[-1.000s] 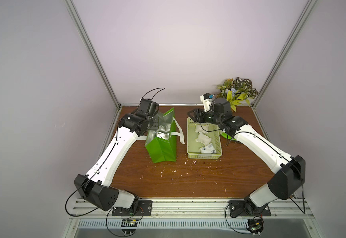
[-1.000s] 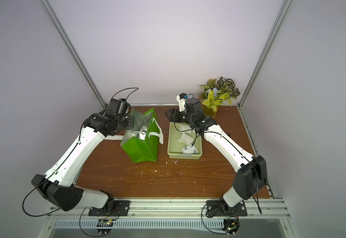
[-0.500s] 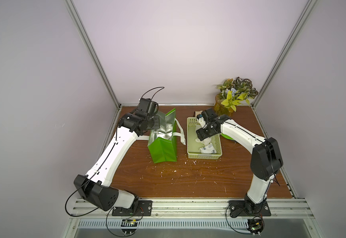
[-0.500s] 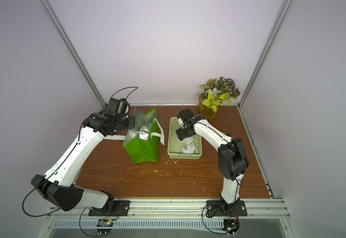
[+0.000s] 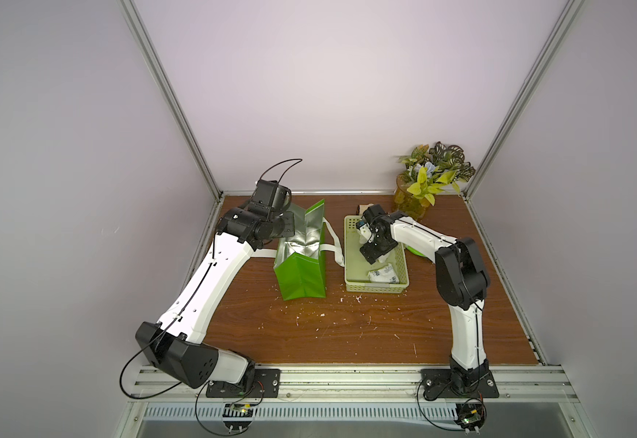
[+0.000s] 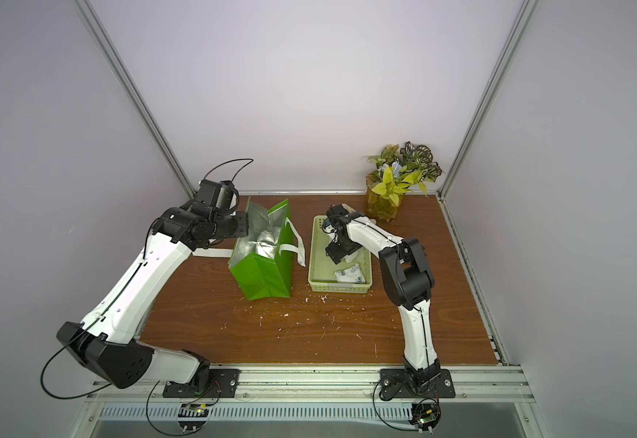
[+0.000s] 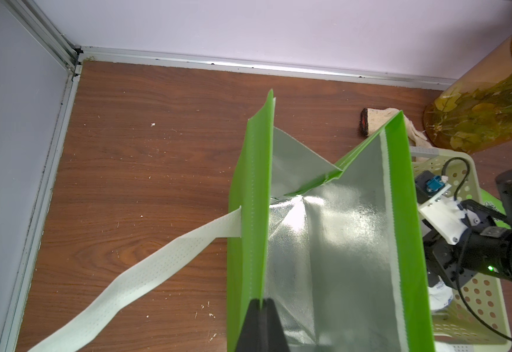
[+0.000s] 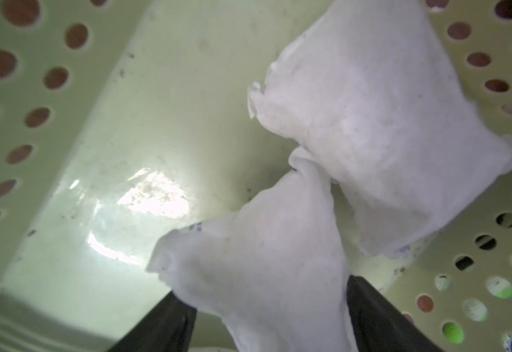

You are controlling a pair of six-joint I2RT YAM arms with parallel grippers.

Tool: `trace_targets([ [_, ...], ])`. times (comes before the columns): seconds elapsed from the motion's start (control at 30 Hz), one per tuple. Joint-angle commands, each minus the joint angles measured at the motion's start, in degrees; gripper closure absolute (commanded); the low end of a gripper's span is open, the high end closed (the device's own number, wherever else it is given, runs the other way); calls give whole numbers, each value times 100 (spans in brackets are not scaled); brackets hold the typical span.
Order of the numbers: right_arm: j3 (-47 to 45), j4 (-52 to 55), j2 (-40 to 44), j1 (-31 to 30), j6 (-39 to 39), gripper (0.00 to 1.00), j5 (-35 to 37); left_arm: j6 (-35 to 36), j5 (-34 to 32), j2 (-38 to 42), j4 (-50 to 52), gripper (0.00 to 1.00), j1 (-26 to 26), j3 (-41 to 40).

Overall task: Place the ice pack in the delivery bag
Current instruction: Pick up the ice pack from the bin, then place the ice pack in the delivery bag.

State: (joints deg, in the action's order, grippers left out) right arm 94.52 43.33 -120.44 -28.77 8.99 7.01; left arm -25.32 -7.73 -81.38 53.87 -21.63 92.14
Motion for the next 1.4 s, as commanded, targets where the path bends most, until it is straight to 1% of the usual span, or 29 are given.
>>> trace_targets([
  [0.0, -152, 75, -5, 21, 114, 23, -73, -30, 85, -22, 54, 100, 53, 190],
  [0.07, -301, 3, 10, 30, 86, 28, -64, -33, 96, -42, 49, 100, 53, 223],
  [0.13, -402, -125, 72, 47, 46, 36, -66, -25, 112, -66, 53, 100, 54, 234],
  [0.17, -423, -194, 125, 56, 10, 41, -68, -25, 127, -77, 52, 100, 53, 237],
  [0.23, -422, -319, 292, 74, -61, 57, -111, -32, 156, -88, 52, 100, 53, 235],
  [0.3, -419, -426, 515, 90, -125, 69, -142, -40, 204, -88, 49, 100, 53, 232],
  [0.37, -411, -490, 785, 109, -167, 75, -239, -58, 245, -87, 44, 100, 57, 241],
  [0.43, -391, -517, 1091, 125, -228, 87, -342, -83, 342, -73, 21, 100, 55, 230],
  [0.5, -365, -558, 1444, 140, -311, 93, -501, -128, 442, -57, -45, 100, 55, 208],
  [0.57, -274, -593, 1785, 145, -439, 94, -729, -157, 577, -37, -150, 100, 44, 158],
  [0.7, 202, -807, 2399, 61, -903, 95, -1431, -241, 767, -27, -338, 100, 36, 55],
  [0.8, 481, -1329, 2716, -233, -1224, 98, -1825, -328, 858, -27, -468, 100, 29, -9],
  [0.87, 688, -1637, 2768, -457, -1486, 99, -2007, -382, 975, -10, -562, 100, 29, -70],
  [1.03, 1010, -2342, 2498, -1046, -2136, 100, -2684, -500, 1105, 95, -782, 100, 27, -227],
  [1.1, 1084, -2448, 2329, -1209, -2300, 100, -2668, -520, 1098, 131, -781, 100, 27, -247],
  [1.2, 983, -2702, 2126, -1296, -2524, 100, -2747, -535, 1068, 178, -781, 100, 27, -285],
  [1.37, 929, -2999, 1823, -1359, -2661, 100, -2914, -568, 986, 257, -781, 100, 34, -337],
])
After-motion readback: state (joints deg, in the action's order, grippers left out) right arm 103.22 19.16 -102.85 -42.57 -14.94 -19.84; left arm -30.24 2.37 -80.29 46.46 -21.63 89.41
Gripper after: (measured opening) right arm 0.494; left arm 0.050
